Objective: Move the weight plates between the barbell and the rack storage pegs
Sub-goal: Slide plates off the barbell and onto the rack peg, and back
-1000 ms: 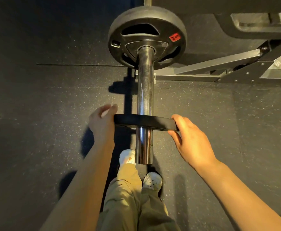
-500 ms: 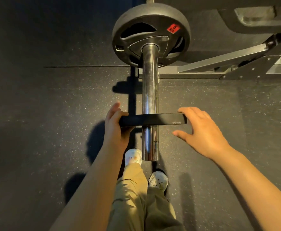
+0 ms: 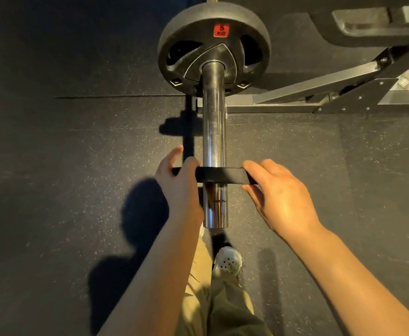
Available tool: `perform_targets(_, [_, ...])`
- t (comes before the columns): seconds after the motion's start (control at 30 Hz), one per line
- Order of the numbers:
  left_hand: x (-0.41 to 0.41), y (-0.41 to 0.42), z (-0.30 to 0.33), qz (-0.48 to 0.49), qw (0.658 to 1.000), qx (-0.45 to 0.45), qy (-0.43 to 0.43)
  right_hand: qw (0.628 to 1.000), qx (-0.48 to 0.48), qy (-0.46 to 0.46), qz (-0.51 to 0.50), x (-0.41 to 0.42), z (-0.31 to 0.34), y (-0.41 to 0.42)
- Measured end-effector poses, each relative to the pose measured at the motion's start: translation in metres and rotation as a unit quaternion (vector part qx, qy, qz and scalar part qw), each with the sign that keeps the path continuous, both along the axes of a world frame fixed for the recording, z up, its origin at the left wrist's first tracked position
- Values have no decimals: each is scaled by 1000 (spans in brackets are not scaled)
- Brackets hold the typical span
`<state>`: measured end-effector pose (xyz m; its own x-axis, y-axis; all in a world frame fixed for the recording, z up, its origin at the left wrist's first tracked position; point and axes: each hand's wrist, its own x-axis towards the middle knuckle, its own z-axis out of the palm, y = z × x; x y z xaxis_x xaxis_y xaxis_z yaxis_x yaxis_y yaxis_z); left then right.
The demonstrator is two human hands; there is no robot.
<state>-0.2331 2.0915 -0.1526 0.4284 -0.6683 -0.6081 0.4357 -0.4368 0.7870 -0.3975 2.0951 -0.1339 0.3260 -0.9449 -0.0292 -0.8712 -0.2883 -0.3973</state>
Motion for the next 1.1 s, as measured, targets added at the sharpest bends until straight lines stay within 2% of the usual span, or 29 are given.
perform_targets(0.1, [3, -3, 6, 66, 993, -12, 96, 1000, 4, -22, 14, 2, 2, 1])
perform_targets(0.2, [17, -1, -3, 61, 985, -24, 159, 994, 87, -61, -12, -8, -3, -3])
perform_targets(0.27, [25, 1, -11, 56, 976, -36, 206, 986, 153, -47, -55, -18, -10, -5])
perform_targets(0.33, [33, 1, -19, 43, 974, -18, 221, 977, 193, -60, -67, -22, -17, -7])
perform_targets(0.4, [41, 2, -22, 32, 974, 28, 222, 982, 176, -62, -40, -21, -19, -6])
perform_targets(0.47, [49, -6, -18, 31, 980, 86, 177, 991, 131, -25, -9, -18, -12, -5])
perform_targets(0.53, [51, -14, -4, 17, 993, 106, 43, 996, 82, 8, 30, -14, -6, -3])
perform_targets(0.6, [38, -17, 11, -69, 989, 69, -112, 998, 44, 26, 42, -6, -2, -1])
perform_targets(0.67, [15, -10, 17, -148, 972, 13, -182, 998, 19, 51, 44, -1, 2, 1])
perform_targets(0.7, [5, -4, 14, -152, 966, -6, -209, 997, 14, 59, 43, 1, 2, 1])
perform_targets(0.77, [-3, 7, 4, -89, 969, -32, -228, 997, 16, 66, 46, 4, 4, 2])
perform_targets(0.83, [1, 5, -1, -38, 982, -36, -182, 997, 17, 53, 57, 3, 7, 0])
perform_targets(0.9, [12, 3, -8, -43, 991, -39, -120, 998, 27, -5, 63, 1, 10, -6])
perform_targets(0.97, [26, 6, -17, -63, 996, -29, -63, 991, 105, -74, 34, -8, 9, -14])
perform_targets(1.03, [39, 7, -28, -66, 998, -12, 7, 981, 170, -86, 23, -16, 0, -17])
perform_targets(1.1, [46, 8, -40, -63, 996, -6, 63, 977, 192, -97, 9, -17, -11, -9])
